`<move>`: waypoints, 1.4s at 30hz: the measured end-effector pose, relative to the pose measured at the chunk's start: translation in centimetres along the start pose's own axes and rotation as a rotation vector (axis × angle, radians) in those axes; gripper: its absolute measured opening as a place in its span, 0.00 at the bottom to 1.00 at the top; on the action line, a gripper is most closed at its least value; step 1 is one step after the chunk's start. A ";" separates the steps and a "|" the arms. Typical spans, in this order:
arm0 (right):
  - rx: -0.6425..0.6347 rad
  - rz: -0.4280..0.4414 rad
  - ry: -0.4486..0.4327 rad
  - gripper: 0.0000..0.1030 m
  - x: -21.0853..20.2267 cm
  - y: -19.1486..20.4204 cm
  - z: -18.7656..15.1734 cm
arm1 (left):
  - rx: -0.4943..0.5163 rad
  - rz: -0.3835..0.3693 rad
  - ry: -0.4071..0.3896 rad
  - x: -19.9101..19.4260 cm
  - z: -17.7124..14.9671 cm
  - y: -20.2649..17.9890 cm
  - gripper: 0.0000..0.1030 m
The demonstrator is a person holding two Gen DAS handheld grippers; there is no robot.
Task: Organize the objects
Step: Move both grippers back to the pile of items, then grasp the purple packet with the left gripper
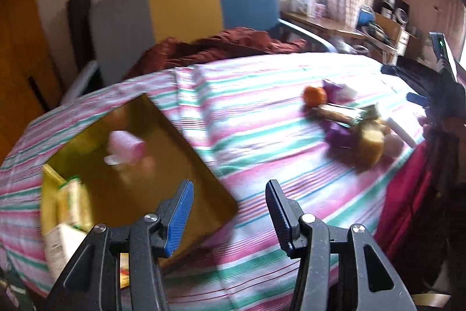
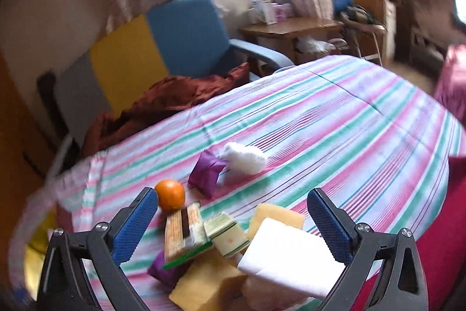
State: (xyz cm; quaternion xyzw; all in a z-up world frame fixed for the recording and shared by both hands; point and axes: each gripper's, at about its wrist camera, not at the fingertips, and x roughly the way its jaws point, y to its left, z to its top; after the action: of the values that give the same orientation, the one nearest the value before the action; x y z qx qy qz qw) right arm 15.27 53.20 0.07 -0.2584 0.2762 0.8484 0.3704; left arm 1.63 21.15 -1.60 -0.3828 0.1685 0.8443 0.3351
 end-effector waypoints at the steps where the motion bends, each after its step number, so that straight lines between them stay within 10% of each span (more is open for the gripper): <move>1: 0.028 0.002 -0.001 1.00 0.0 -0.5 0.0 | 0.010 -0.021 0.010 0.5 0.2 -0.7 0.51; 12: 0.119 0.064 0.051 1.00 0.9 -1.7 -0.2 | 0.104 -0.198 0.143 7.1 2.7 -7.7 0.51; 31: 0.123 0.102 0.103 1.00 1.9 -1.6 -0.4 | 0.268 -0.288 0.238 16.1 7.4 -15.0 0.59; 37: 0.118 0.102 0.110 1.00 2.0 -1.5 -0.3 | 0.178 -0.301 0.213 16.4 6.7 -13.0 0.34; 42: 0.104 0.093 0.111 1.00 2.1 -1.2 -0.3 | 0.170 -0.258 0.168 14.1 3.8 -10.9 0.33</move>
State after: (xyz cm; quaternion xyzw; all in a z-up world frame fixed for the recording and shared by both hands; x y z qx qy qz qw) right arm 15.09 54.69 -1.85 -0.2722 0.3515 0.8337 0.3276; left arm 0.37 37.17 -10.10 -0.4409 0.2160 0.7420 0.4565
